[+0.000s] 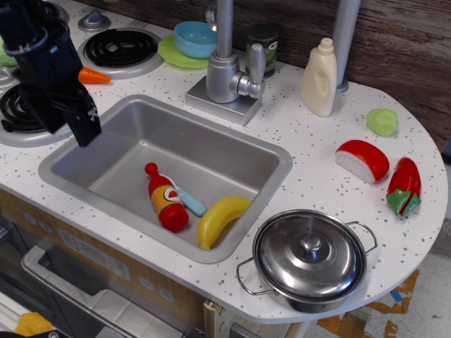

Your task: Take lid off pot or pan

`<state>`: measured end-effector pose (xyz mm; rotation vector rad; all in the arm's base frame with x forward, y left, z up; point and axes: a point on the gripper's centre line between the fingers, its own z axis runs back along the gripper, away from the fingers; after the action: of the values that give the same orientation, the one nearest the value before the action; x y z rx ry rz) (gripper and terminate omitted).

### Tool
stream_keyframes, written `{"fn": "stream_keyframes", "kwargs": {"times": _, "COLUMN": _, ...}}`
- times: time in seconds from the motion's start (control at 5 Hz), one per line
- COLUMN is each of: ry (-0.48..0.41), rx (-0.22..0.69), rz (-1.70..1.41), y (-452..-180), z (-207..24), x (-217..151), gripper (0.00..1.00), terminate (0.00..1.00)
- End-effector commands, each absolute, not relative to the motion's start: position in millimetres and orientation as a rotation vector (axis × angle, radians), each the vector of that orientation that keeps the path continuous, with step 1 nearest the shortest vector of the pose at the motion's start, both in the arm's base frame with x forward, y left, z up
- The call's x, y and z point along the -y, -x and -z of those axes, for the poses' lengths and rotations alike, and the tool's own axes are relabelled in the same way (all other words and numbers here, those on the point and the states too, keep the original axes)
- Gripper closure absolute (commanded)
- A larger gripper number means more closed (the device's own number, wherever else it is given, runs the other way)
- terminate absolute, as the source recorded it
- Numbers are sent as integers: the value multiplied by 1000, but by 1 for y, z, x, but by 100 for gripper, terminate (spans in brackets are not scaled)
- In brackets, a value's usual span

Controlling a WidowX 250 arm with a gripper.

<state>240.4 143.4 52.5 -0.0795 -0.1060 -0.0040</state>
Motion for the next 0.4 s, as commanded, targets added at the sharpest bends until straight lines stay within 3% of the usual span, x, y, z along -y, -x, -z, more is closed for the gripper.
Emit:
{"fn": "stream_keyframes", "kwargs": {"times": 0.0, "ry": 73, "rx": 160, "rz": -86, "y": -244, "z": -95, "x": -89, "gripper": 0, "terminate": 0}}
{"fn": "stream_keyframes", "kwargs": {"times": 0.2, "ry": 94, "rx": 174, "rz": -115, "y": -251, "z": -106, "x": -51, "gripper": 0, "terminate": 0}}
